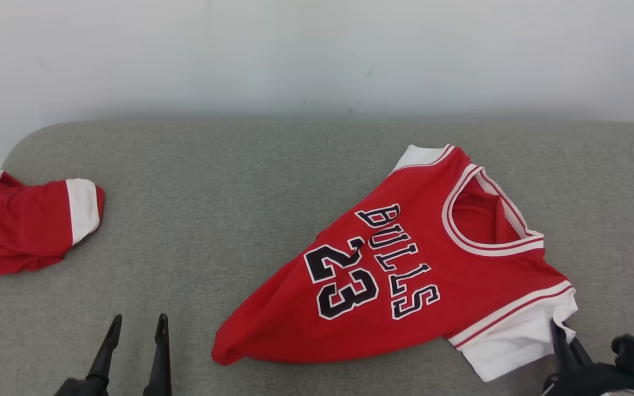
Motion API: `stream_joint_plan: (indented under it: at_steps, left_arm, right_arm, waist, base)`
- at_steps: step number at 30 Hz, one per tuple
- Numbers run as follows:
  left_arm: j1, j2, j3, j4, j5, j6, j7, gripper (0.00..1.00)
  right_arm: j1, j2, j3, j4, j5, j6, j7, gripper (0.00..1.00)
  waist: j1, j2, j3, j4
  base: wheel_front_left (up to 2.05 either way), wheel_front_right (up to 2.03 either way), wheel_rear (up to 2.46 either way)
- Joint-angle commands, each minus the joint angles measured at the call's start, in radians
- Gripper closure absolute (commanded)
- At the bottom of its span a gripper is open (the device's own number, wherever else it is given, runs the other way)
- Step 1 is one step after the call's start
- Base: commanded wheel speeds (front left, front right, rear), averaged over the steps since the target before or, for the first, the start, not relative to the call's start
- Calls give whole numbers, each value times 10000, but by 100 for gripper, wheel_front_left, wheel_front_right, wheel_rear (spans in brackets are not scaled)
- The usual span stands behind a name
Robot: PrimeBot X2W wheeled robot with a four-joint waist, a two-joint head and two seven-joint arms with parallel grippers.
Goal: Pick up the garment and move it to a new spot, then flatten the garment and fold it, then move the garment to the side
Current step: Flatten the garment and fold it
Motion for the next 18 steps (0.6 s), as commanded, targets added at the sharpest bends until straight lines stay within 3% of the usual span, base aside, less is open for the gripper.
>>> stream_joint_plan:
  at_steps: [1, 6, 12, 18]
  left_arm:
    - [196, -57, 31, -7, 35, 29, -33, 0]
    - [314, -148, 71, -129, 58, 61, -33, 0]
    - [168, -202, 81, -157, 83, 42, -33, 0]
    - [41, -237, 54, -87, 94, 28, -33, 0]
  right_arm:
    - [450, -120, 4, -397, 236, -27, -76, 100]
    - [1656, -203, -216, -2130, 831, -27, 291, 100]
    - [3172, 172, -993, -4136, 1198, -25, 1332, 100]
    - [3832, 597, -1512, -4972, 827, -25, 1972, 100]
  waist:
    - [0, -1, -162, -184]
    - [0, -1, -153, -495]
    - [0, -1, -1, -688]
    - [0, -1, 41, -703]
  base:
    - [0, 0, 0]
    - [0, 0, 0]
    - [0, 0, 0]
    - [0, 0, 0]
